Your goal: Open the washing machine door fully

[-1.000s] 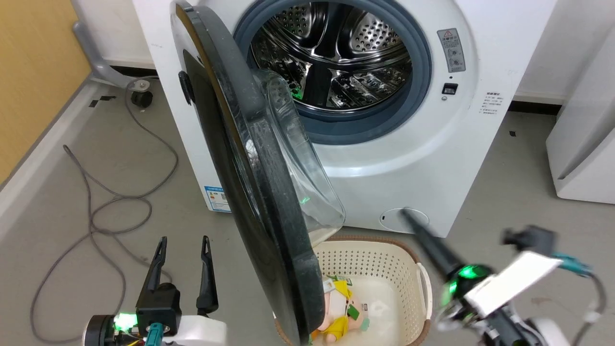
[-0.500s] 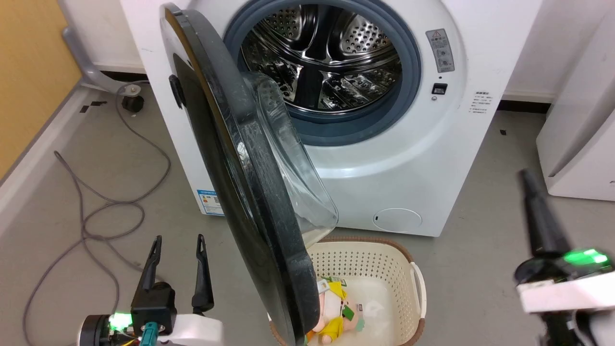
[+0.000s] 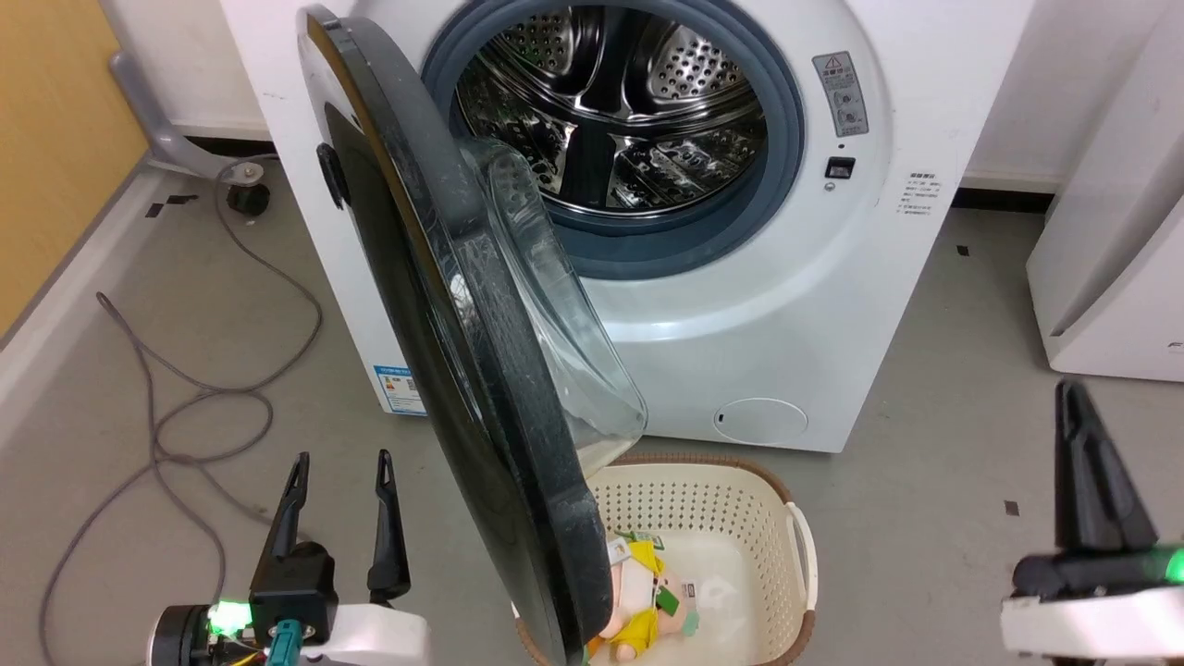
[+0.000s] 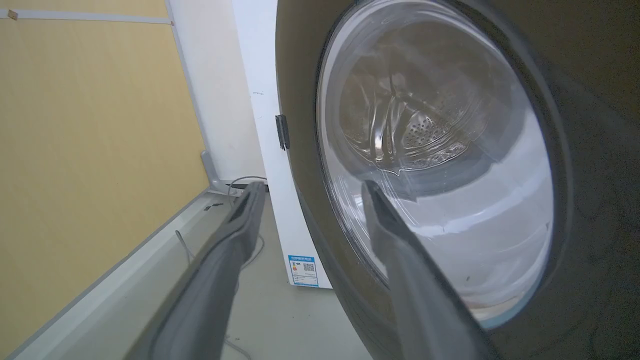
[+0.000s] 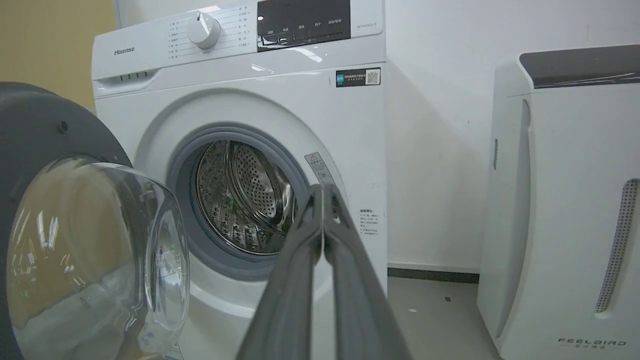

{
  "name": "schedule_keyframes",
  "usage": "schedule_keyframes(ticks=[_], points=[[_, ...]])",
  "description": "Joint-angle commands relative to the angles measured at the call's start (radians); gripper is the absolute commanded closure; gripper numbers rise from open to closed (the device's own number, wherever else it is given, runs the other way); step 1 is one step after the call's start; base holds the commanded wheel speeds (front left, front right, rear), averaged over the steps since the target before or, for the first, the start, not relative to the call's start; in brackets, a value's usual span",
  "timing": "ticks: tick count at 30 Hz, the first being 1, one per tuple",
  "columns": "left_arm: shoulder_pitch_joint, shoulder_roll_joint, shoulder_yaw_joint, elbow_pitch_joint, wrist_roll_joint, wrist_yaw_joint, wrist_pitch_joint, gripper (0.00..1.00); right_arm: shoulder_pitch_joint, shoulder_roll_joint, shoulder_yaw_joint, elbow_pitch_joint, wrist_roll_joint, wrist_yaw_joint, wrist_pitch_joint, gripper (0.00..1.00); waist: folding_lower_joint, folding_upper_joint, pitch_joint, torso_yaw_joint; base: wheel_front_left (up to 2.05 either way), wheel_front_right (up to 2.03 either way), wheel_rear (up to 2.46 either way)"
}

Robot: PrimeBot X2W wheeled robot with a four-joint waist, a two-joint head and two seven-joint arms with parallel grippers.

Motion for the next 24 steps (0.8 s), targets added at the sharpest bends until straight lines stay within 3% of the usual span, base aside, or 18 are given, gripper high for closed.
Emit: schedule_keyframes(ticks=[1,7,8,9,10,19,20,21,22,23,24], points=[[0.007,0.002,0.001,-0.001,-0.001,-0.003,-0.004,0.0,0.027,0.013,-0.008,0.017,-0.015,0.001,-0.003,1.0,0.0,0.0,-0.001,0.0,0.0,0.0,0.0],[0.011,0.001,-0.001,-0.002,0.002,-0.003,-0.004,0.0,0.079,0.045,-0.027,0.127,-0.081,0.001,-0.003,1.0,0.0,0.0,-0.006,0.0,0.0,0.0,0.0],[0.012,0.001,-0.001,-0.001,0.002,-0.003,-0.004,0.0,0.085,0.049,-0.025,0.144,-0.081,0.001,-0.003,0.84,0.0,0.0,-0.007,-0.001,0.0,0.0,0.0],[0.012,0.0,-0.001,-0.001,0.002,-0.003,-0.004,0.0,0.088,0.051,-0.021,0.156,-0.081,0.001,-0.003,0.6,0.0,0.0,-0.008,-0.001,0.0,0.0,0.0],[0.012,0.0,-0.001,-0.001,0.002,-0.003,-0.004,0.0,0.09,0.054,-0.017,0.167,-0.081,0.001,-0.003,0.0,0.0,0.0,-0.008,-0.002,0.0,0.0,0.0],[0.014,0.0,0.007,-0.001,0.0,0.0,-0.004,0.0,0.093,0.063,0.0,0.195,-0.083,0.001,-0.003,0.0,0.0,0.0,-0.015,-0.006,0.0,0.0,0.0],[0.014,0.0,0.008,-0.002,-0.001,-0.001,-0.004,0.07,0.094,0.064,0.0,0.195,-0.085,0.001,-0.003,0.0,0.0,0.0,-0.016,-0.006,0.0,0.0,0.0],[0.013,0.0,0.011,-0.008,-0.002,0.002,-0.004,0.55,0.094,0.064,0.0,0.195,-0.087,0.001,-0.003,0.0,0.0,0.0,-0.017,-0.006,0.0,0.0,0.0],[0.01,0.0,0.016,-0.017,-0.003,0.004,-0.004,0.64,0.095,0.064,0.0,0.195,-0.09,0.001,-0.003,0.0,0.0,0.0,-0.017,-0.006,0.0,0.0,0.0],[0.009,0.001,0.02,-0.021,-0.006,0.001,-0.004,1.0,0.095,0.065,-0.001,0.195,-0.093,0.001,-0.003,0.0,0.0,0.0,-0.018,-0.005,0.0,0.0,0.0],[0.004,0.005,0.027,-0.026,-0.008,-0.001,-0.004,1.0,0.096,0.065,-0.002,0.195,-0.096,0.001,-0.003,0.0,0.0,0.0,-0.018,-0.003,0.0,0.0,0.0]])
